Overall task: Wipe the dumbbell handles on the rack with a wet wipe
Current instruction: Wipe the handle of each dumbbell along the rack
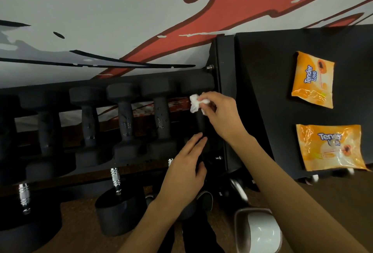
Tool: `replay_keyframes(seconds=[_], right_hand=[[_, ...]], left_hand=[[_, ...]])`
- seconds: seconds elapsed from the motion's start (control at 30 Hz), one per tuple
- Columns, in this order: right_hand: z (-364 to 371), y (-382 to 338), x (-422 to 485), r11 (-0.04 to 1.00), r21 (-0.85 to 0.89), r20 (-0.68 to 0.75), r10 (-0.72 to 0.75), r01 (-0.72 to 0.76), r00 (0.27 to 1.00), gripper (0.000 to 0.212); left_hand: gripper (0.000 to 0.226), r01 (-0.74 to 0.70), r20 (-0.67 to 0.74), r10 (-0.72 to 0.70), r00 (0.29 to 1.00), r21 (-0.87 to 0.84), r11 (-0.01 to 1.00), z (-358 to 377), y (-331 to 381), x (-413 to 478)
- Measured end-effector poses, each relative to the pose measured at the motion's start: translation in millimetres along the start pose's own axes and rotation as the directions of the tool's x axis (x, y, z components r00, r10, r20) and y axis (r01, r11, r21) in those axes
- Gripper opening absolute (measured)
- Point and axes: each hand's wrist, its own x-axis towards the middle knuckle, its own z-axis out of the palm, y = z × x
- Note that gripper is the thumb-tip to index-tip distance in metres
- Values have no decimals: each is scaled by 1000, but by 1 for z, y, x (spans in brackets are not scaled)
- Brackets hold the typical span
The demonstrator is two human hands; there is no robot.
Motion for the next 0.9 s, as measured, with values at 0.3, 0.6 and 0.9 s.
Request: replay_keyframes(seconds=[0.3, 0.6, 0.9], right_hand=[[-15, 14, -35, 999, 35, 240, 25, -34, 970, 14], [1, -2, 11, 986, 128, -37, 116, -111, 993, 8], [-15, 13, -38, 958, 156, 216, 203, -239, 955, 14]], left_hand=[[60, 3, -10, -3, 1000, 23, 1000, 2, -1, 1], [60, 13, -10, -13, 1000, 3, 1000, 3, 0, 0], [61, 16, -12, -16, 1000, 16, 1000, 2, -1, 0]])
